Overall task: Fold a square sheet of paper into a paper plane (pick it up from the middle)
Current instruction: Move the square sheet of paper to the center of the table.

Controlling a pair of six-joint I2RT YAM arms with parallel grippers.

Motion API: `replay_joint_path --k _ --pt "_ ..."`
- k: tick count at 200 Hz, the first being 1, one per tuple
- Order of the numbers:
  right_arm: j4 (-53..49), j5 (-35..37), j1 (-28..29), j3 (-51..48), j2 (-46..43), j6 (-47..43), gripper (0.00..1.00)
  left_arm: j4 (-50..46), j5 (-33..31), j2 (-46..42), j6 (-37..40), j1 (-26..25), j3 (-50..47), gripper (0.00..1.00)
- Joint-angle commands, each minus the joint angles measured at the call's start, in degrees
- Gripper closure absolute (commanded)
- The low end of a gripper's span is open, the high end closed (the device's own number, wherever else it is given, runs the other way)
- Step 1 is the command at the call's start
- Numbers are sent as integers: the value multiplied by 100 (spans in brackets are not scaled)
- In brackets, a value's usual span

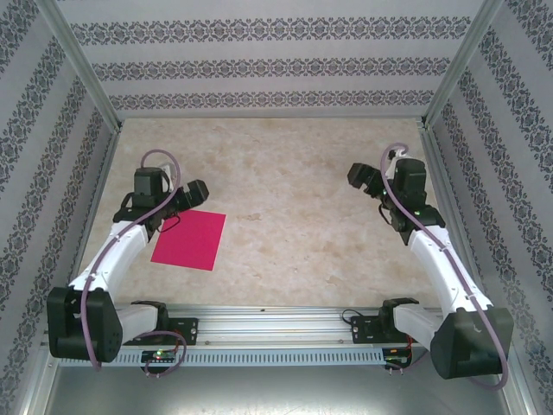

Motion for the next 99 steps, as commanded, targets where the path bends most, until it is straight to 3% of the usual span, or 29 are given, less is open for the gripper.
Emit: replay_joint_path --k 1,32,64,99 --pt "-773 -736 394 -168 -140 716 2 -994 735 -102 -285 -29 -148 0" --pt "-741 -292 974 -173 253 1032 2 -818 790 58 -556 -41 -472 0" --pt "-1211 -544 1345 504 1115 1016 2 -490 948 674 -544 -289 -327 0" --pt "-977 -26 1913 571 1266 1210 3 -456 1066 1096 -541 -392 -251 0"
